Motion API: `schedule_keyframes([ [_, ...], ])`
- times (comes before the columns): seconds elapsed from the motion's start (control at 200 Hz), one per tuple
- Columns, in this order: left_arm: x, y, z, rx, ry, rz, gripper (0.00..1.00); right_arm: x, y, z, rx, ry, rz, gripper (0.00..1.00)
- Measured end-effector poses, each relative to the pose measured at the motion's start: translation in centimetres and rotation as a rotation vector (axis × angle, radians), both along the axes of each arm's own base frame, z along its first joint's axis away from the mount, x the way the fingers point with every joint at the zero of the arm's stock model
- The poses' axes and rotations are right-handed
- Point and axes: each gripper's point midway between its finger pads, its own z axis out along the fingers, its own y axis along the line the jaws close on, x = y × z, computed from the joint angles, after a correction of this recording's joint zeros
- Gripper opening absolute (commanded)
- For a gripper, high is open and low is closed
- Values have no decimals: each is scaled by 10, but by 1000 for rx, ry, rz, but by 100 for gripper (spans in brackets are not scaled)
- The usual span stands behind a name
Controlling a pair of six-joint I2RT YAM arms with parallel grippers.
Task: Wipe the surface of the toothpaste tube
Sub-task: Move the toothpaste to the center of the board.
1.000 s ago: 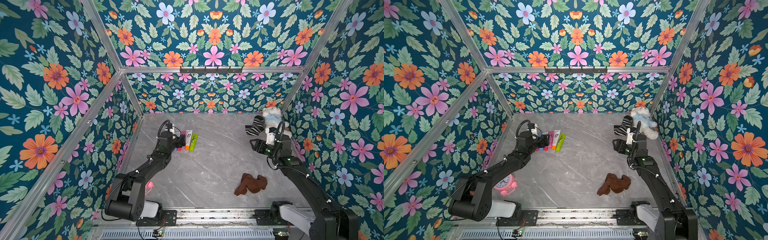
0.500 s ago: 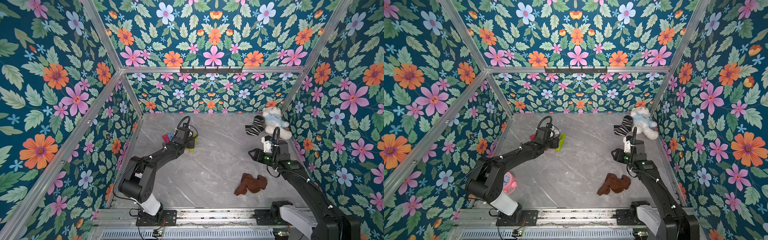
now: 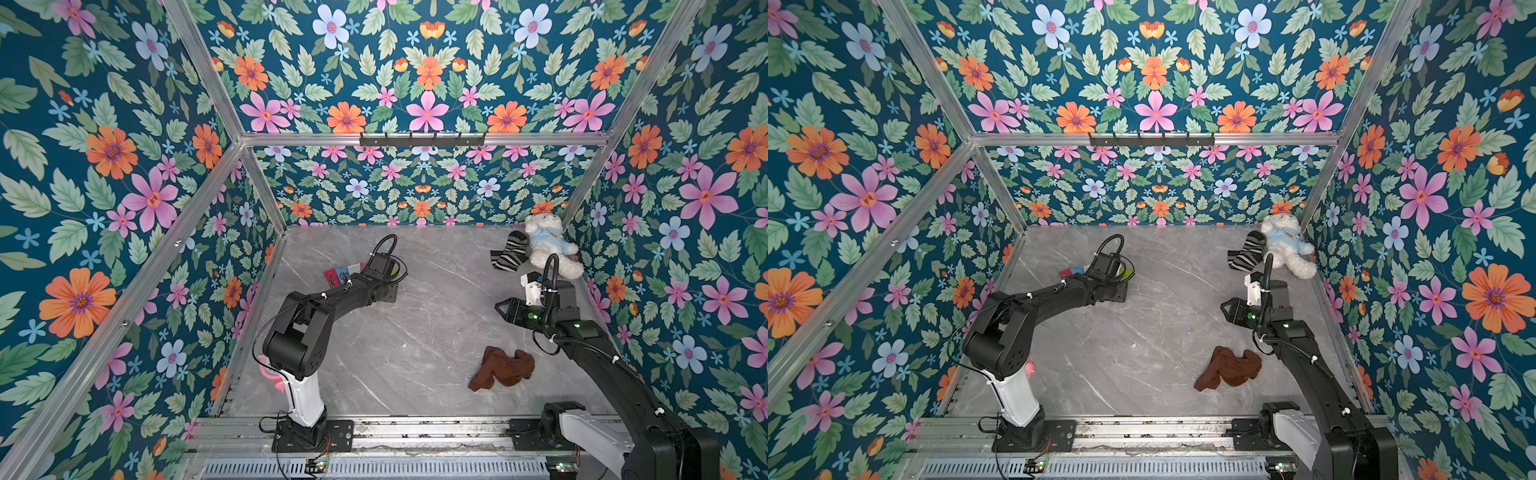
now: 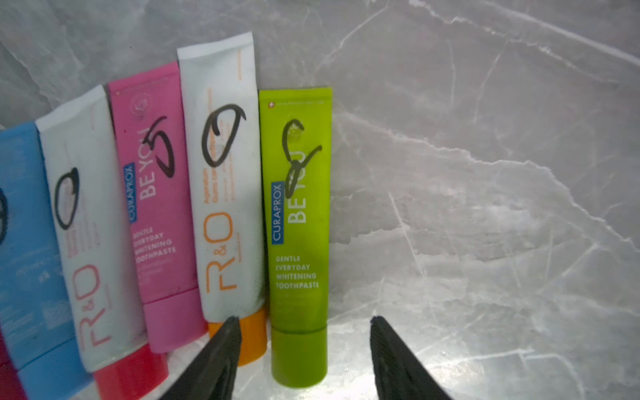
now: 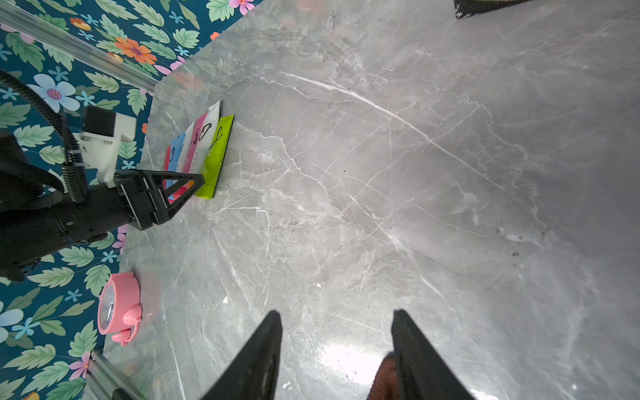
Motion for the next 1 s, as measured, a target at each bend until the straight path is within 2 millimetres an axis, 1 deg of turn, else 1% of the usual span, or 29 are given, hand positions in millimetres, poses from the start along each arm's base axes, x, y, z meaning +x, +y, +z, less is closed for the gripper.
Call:
schedule_keyframes([
  [0.125,1,-7,-3,-2,11,-4,53,0,1,-1,6,7,7,51],
  [0.24,-2,-10,-9,4,31,-12,52,-1,2,-2,10,10,11,50],
  [0.515,-7,-11,-23,16,70,-16,52,-1,3,-2,15,12,16,47],
  [0.535,-7,-10,-24,17,73,-16,48,-1,3,-2,14,15,16,47],
  [0.565,-7,-10,-26,19,77,-17,35,-2,3,-1,15,19,16,47],
  [0.585,-8,-10,-26,20,79,-16,28,-2,3,-1,14,22,16,47],
  [0.62,-9,-10,-28,22,85,-19,21,-3,5,0,13,31,20,46],
  [0.7,-9,-12,-29,19,85,-31,11,-4,10,6,6,40,40,46],
  [0.78,-11,-14,-29,17,78,-43,9,-8,14,7,-14,56,56,46],
  [0.875,-25,-16,-29,11,83,-65,9,-16,24,3,-41,100,90,47],
  [1.0,-63,-22,-26,-15,108,-116,9,-27,46,-3,-100,158,162,49],
])
